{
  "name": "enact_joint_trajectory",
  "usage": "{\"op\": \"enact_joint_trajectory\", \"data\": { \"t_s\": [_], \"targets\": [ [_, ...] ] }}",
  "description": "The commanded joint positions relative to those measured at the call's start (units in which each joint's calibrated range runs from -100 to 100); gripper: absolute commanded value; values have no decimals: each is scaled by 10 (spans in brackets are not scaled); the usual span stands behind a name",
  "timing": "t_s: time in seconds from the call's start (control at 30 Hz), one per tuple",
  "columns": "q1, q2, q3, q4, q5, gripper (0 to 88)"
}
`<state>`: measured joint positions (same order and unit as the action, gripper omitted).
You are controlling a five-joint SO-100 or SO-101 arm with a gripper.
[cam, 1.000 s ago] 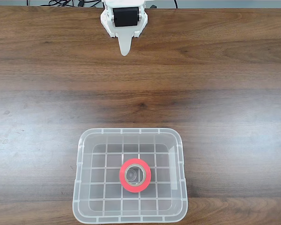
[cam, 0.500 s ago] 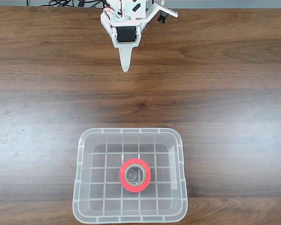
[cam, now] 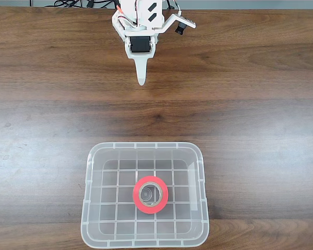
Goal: Grab the tape and place it in the box.
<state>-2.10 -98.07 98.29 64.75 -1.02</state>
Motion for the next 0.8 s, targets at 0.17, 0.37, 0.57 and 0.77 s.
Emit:
{"op": "enact_joint_trajectory", "data": {
  "t_s": [0.17, 0.37, 0.57, 0.77],
  "targets": [
    [-3, -9, -15, 32, -1, 13],
    [1, -8, -16, 35, -2, 13],
    [1, -8, -16, 35, -2, 13],
    [1, -8, -16, 35, -1, 13]
  ]
}}
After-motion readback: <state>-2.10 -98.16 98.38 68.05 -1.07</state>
